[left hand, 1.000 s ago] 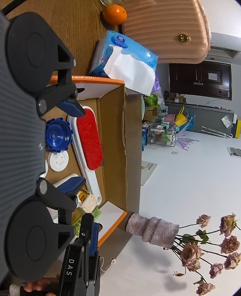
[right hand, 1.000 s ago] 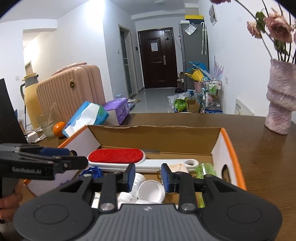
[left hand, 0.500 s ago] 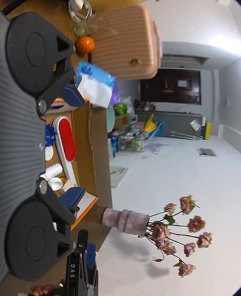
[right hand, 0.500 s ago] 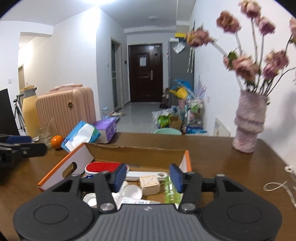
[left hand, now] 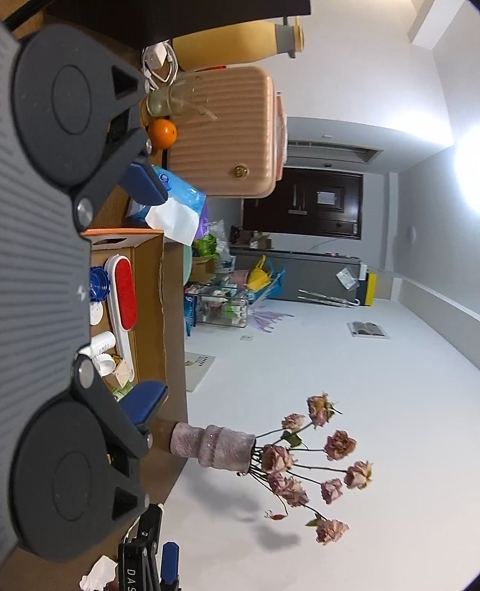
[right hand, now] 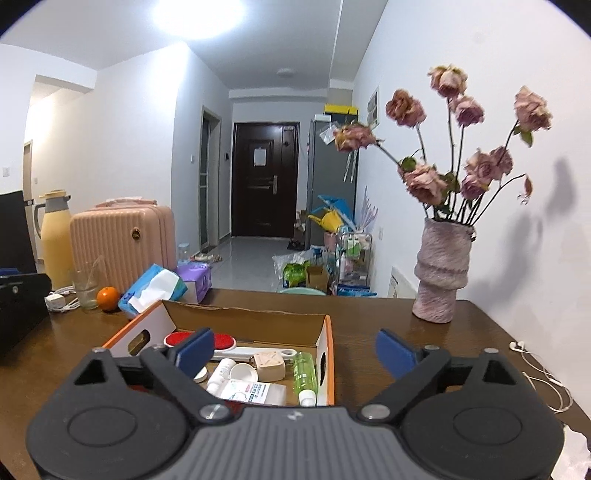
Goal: Organize rigid objects
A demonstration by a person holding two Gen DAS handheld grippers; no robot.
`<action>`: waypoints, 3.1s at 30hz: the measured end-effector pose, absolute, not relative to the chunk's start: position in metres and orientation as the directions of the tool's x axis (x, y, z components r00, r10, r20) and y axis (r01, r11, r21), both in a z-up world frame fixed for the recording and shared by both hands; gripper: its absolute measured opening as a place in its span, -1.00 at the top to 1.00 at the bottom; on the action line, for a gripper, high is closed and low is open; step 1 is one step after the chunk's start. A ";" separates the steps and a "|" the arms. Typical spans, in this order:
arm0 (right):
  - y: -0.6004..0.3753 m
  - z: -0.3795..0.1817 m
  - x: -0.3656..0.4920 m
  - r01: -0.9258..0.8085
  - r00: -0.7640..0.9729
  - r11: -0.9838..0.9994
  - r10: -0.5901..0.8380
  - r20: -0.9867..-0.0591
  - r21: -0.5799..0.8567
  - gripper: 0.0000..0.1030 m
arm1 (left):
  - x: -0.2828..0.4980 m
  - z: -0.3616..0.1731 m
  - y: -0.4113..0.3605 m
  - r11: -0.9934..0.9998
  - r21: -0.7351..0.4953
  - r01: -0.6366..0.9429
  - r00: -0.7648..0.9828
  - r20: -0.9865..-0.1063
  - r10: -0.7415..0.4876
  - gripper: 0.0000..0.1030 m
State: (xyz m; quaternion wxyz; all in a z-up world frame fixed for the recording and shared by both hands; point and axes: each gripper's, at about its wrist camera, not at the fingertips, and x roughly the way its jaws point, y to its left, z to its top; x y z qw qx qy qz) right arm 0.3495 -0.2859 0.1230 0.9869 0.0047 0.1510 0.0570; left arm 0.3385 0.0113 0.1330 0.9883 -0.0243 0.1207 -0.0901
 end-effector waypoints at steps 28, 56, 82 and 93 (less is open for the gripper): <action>-0.260 0.111 0.170 -0.180 0.964 0.984 0.174 -0.203 -0.011 -0.92 | 0.149 0.102 0.024 0.987 0.015 0.160 0.980 -0.120 -0.157 -1.00; -0.239 0.044 0.069 -0.154 0.955 0.984 0.170 -0.245 0.085 -0.94 | 0.089 0.048 -0.008 0.984 -0.039 0.173 0.969 -0.174 -0.178 -1.00; -0.240 0.043 0.069 -0.151 0.953 0.984 0.170 -0.253 0.091 -1.00 | 0.090 0.047 -0.012 0.985 -0.033 0.171 0.968 -0.180 -0.174 -1.00; -0.241 0.042 0.068 -0.144 0.955 0.985 0.165 -0.248 0.099 -1.00 | 0.090 0.047 -0.013 0.985 -0.032 0.171 0.968 -0.180 -0.174 -1.00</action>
